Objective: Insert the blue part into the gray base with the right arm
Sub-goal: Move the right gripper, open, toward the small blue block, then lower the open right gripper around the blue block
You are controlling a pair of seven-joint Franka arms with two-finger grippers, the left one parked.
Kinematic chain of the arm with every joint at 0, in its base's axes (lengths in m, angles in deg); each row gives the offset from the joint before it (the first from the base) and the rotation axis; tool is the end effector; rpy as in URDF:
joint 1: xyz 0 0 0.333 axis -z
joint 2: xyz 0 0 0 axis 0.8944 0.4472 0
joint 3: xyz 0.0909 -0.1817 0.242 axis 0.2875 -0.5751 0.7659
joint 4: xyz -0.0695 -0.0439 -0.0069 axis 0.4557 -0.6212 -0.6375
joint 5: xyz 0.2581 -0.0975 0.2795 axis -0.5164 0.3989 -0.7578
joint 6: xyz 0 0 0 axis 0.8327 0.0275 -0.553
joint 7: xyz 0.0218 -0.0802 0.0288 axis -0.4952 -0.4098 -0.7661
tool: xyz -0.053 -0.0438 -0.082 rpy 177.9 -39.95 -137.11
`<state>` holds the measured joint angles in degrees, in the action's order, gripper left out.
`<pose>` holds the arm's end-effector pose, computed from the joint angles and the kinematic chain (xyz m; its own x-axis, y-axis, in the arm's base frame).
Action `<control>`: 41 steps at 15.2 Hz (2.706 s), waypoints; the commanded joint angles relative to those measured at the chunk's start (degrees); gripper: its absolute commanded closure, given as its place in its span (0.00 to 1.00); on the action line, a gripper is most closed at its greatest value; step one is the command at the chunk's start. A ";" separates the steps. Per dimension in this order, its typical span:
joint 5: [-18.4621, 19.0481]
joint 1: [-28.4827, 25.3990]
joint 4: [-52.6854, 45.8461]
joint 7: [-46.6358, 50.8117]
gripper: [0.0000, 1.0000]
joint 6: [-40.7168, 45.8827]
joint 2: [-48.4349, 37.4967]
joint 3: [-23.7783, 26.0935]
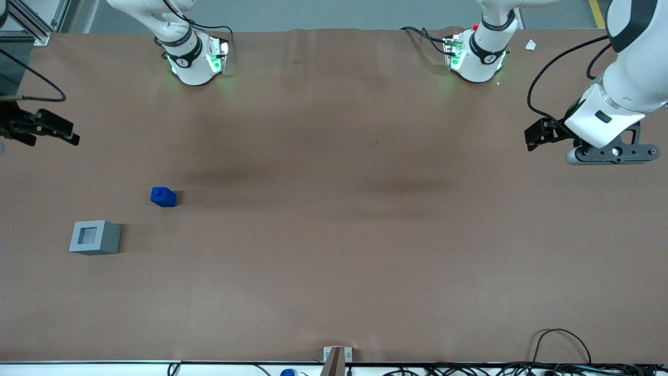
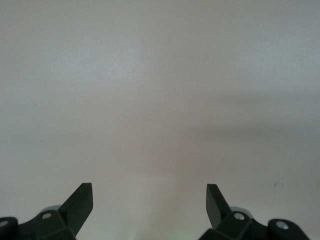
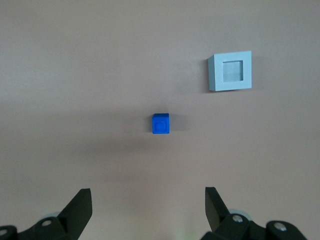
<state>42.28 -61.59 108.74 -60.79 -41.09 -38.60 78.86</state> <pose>0.5552 -0.0493 0.5917 0.9965 -0.0266 -0.0798 -0.0299 -0.9987 -0.0405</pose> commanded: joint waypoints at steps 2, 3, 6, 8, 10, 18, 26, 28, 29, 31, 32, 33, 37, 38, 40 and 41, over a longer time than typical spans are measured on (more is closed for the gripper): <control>-0.03 1.40 -0.63 -0.36 0.00 -0.22 5.44 0.52; -0.38 2.01 0.15 -0.45 0.00 -1.70 6.06 0.60; -0.47 2.11 5.24 -0.45 0.00 -7.58 6.15 0.52; -0.47 2.28 9.28 -0.45 0.00 -13.11 6.50 0.52; -0.47 2.28 12.97 -0.45 0.00 -18.39 6.94 0.52; -0.47 2.20 21.15 -0.45 0.00 -34.74 10.89 0.52; 0.06 2.02 24.59 -0.71 0.00 -36.87 11.42 0.52; 0.06 2.11 25.29 -0.71 0.00 -36.52 11.34 0.60; 0.06 2.11 25.73 -0.71 0.00 -36.52 11.25 0.61; -0.03 2.11 26.08 -0.62 0.00 -35.12 11.07 0.69; -0.46 1.85 25.91 -0.54 0.00 -33.98 10.81 0.78; -0.55 1.67 26.08 -0.53 0.00 -33.45 10.55 0.87; -0.56 1.67 26.09 -0.71 0.00 -33.18 10.54 0.87; -0.56 1.76 26.09 -0.80 0.00 -33.18 10.63 0.87; -0.56 1.58 26.09 -1.93 0.00 -33.09 10.46 0.96; -0.56 1.58 25.74 -5.60 0.00 -33.09 10.46 0.96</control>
<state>42.26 -60.22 132.94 -62.14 -74.26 -26.14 79.52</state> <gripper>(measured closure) 0.000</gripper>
